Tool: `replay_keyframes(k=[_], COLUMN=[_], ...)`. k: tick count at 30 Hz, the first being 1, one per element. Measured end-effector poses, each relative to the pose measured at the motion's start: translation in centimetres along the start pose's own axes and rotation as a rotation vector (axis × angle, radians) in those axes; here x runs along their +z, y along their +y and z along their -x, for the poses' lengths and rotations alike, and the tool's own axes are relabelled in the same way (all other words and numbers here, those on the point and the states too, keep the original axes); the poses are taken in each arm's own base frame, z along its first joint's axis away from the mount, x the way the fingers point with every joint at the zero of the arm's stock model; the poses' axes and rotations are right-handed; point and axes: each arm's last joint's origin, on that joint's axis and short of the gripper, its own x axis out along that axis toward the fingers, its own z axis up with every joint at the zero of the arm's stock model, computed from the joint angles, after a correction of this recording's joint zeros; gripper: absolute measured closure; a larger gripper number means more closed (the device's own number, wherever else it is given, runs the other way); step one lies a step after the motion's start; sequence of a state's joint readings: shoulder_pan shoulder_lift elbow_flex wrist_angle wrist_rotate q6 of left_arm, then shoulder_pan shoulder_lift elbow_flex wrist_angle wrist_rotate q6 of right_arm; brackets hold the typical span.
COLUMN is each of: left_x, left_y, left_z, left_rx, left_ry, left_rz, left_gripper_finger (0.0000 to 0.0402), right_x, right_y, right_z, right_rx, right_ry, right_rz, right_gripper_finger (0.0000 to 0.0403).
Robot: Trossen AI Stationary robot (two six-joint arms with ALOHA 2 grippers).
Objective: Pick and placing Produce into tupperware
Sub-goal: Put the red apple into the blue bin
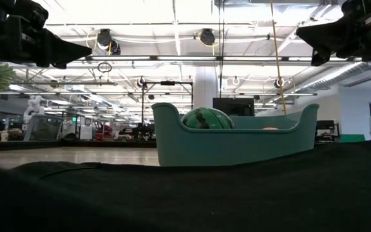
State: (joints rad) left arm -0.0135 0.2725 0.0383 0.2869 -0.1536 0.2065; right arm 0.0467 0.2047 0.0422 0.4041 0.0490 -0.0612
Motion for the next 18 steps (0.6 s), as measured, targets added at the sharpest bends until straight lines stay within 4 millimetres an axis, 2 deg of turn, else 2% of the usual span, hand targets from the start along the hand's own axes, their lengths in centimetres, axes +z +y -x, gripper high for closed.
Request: replay_keyframes(k=[11,18], left_x=[-0.12,-0.14], left_y=[-0.07,-0.07], left_z=[-0.01,-0.01], left_rx=[-0.016,-0.017], left_ry=[0.010,0.012], left_rz=[0.000,-0.001], left_gripper_finger=[0.0386,0.0386], right_x=[-0.40,-0.10], right_y=[0.02,-0.05], right_z=[-0.13,-0.55], right_rx=[-0.001,-0.029], right_ry=[0.040,0.005], right_rz=[0.003,-0.048], right_gripper_finger=[0.0403,0.0403])
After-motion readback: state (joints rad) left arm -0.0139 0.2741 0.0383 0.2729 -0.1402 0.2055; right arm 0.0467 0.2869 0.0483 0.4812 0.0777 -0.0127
